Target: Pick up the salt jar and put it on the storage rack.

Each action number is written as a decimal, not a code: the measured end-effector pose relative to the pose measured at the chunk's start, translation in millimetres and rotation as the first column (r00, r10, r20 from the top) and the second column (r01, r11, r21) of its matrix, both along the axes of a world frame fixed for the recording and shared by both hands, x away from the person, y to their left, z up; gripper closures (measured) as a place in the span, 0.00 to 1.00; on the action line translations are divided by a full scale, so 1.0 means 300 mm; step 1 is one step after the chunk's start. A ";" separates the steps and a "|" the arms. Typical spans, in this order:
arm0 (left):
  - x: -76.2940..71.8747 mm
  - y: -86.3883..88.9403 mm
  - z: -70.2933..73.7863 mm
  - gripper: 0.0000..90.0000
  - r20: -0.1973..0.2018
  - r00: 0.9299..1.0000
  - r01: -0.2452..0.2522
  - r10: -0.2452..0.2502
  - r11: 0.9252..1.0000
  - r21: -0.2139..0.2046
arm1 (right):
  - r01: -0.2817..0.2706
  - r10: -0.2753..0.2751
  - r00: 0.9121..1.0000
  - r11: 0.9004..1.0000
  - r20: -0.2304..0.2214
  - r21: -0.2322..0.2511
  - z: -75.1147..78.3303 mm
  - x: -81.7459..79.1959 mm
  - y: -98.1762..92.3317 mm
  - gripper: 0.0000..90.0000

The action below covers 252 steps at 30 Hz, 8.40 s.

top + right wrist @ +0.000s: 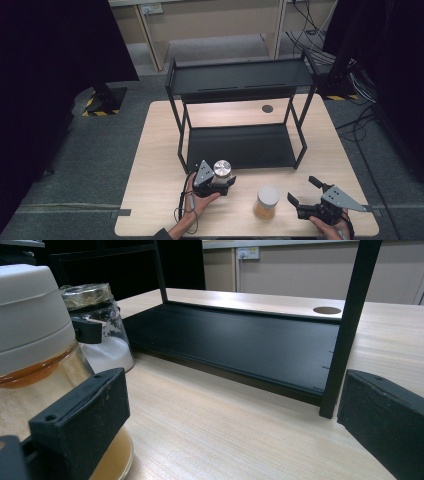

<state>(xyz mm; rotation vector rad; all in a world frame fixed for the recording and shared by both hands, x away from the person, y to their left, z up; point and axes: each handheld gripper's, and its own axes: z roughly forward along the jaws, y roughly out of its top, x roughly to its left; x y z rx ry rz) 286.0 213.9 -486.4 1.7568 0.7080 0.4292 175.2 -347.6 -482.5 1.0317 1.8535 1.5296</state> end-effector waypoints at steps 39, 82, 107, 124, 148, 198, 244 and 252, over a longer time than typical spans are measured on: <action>-0.006 0.023 0.098 0.34 0.044 0.998 0.042 -0.041 0.999 -0.017 | 0.007 -0.007 1.000 1.000 -0.006 0.001 0.001 0.001 -0.001 0.01; 0.095 0.120 0.511 0.34 0.102 0.992 0.087 -0.080 0.994 -0.061 | 0.012 -0.012 1.000 1.000 -0.011 0.011 -0.002 0.000 -0.006 0.01; 0.148 0.094 0.799 0.34 0.115 0.989 0.102 -0.098 0.994 -0.034 | 0.017 -0.017 1.000 1.000 -0.027 0.018 -0.004 0.004 -0.008 0.01; 0.178 0.074 0.989 0.34 0.099 0.993 0.067 -0.063 0.997 -0.032 | 0.020 -0.019 0.999 1.000 -0.030 0.023 -0.005 0.005 -0.010 0.01; 0.257 -0.007 1.104 0.34 0.108 0.990 -0.085 0.088 0.996 -0.025 | 0.020 -0.020 0.999 0.999 -0.032 0.026 -0.005 0.006 -0.013 0.01; 0.389 -0.099 1.028 0.34 0.050 0.959 -0.278 0.279 0.960 -0.022 | 0.013 -0.012 0.999 0.999 -0.029 0.032 -0.007 0.010 -0.016 0.01; 0.270 -0.061 1.046 0.02 0.024 0.968 -0.249 0.251 0.967 -0.059 | 0.025 -0.024 0.999 0.999 -0.031 0.042 -0.009 0.005 -0.020 0.01; 0.221 -0.054 1.003 0.02 0.030 0.974 -0.220 0.223 0.972 -0.087 | 0.025 -0.023 0.999 0.999 -0.031 0.045 -0.010 0.004 -0.023 0.01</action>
